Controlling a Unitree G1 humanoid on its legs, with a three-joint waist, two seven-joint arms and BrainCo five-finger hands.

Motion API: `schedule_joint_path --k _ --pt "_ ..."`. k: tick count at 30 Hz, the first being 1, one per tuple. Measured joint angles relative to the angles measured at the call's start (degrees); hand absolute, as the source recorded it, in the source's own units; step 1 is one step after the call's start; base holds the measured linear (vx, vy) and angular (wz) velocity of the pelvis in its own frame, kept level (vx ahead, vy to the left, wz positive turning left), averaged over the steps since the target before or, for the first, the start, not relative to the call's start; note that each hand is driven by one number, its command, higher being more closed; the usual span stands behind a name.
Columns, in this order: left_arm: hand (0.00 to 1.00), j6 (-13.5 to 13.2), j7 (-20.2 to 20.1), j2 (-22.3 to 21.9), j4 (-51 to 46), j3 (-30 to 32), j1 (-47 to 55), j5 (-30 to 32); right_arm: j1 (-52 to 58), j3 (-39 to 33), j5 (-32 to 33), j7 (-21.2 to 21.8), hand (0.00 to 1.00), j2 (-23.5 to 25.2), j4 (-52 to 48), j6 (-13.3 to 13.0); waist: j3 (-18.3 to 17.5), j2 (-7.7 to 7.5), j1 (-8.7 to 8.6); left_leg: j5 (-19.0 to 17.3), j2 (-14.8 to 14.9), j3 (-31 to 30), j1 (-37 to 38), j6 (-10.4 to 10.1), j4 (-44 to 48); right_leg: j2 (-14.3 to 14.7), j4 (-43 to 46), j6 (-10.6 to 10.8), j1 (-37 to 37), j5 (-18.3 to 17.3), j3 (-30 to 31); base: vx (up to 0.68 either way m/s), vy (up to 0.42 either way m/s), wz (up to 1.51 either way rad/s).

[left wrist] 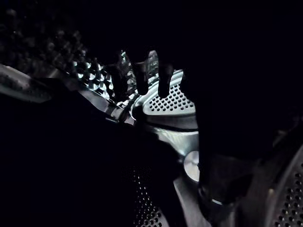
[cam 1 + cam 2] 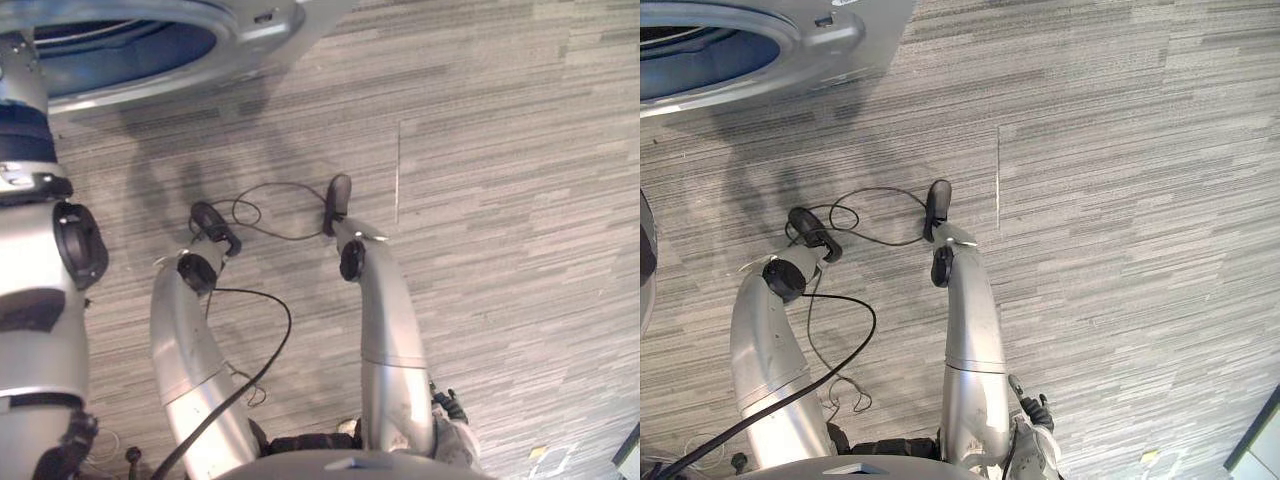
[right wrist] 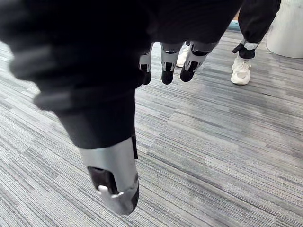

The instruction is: Pick up the laundry basket with both hands and put the clothes into the washing machine.

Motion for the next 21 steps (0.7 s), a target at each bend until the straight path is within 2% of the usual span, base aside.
schedule_joint_path --k 5,8,11,13,15,18,21 --pt "0.00 -0.09 -0.03 -1.07 -0.85 4.65 7.19 -2.57 0.01 1.25 0.02 -0.15 0.00 -0.02 -0.46 0.19 0.00 0.01 -0.13 0.14 -0.25 -0.19 0.42 0.02 0.03 -0.32 0.20 -0.08 0.35 -0.05 -0.09 -0.02 0.013 0.05" --pt "0.00 -0.23 -0.03 -5.56 -4.76 7.69 14.70 -6.72 0.01 1.41 0.02 -0.40 0.00 -0.04 -1.49 0.53 0.06 0.12 0.13 1.13 -1.07 -0.27 1.99 0.08 -1.45 -0.92 -0.59 -0.07 2.11 -0.04 -0.62 -0.03 0.012 0.21" --pt "0.00 -1.88 0.06 -11.58 -15.19 7.80 25.32 -10.85 0.00 1.83 0.02 -0.48 0.00 -0.04 -3.76 1.20 0.10 0.18 0.34 2.85 -2.63 -0.39 4.82 -0.13 -4.71 -1.97 -2.48 -0.17 5.34 0.11 -1.80 -0.03 0.008 0.32" --pt "0.00 -3.66 1.29 -15.90 -22.53 7.51 33.30 -11.06 -0.01 2.20 0.00 -0.55 0.00 -0.05 -4.76 1.25 0.10 0.17 0.62 3.88 -3.42 -0.39 7.29 -0.47 -6.89 -2.33 -3.61 -0.22 7.76 0.10 -2.21 -0.02 -0.020 0.28" --pt "0.00 -5.21 3.45 -22.67 -28.55 7.78 43.51 -9.08 0.00 2.20 -0.03 -1.11 0.00 -0.10 -4.84 1.19 0.09 0.17 1.41 4.92 -4.35 -0.38 11.49 -1.24 -9.59 -2.65 -4.59 -0.68 11.52 -0.18 -2.78 -0.01 -0.050 0.26" --pt "0.00 -5.89 4.65 -29.60 -31.78 7.33 53.34 -7.20 0.01 2.18 -0.40 -1.17 0.00 -0.28 -4.76 1.18 0.06 0.13 2.47 6.24 -5.26 -0.57 16.48 -2.18 -13.01 -2.76 -5.85 -1.34 16.16 -0.65 -3.59 0.00 -0.101 0.23" --pt "0.00 -5.88 3.55 -34.00 -31.99 4.88 60.59 -5.24 0.10 2.13 -1.19 -1.22 0.00 -0.61 -4.31 1.26 0.05 0.13 3.15 7.50 -6.69 -0.97 21.35 -3.25 -16.49 -3.48 -6.62 -1.43 20.65 -1.52 -4.52 -0.01 -0.112 0.30"
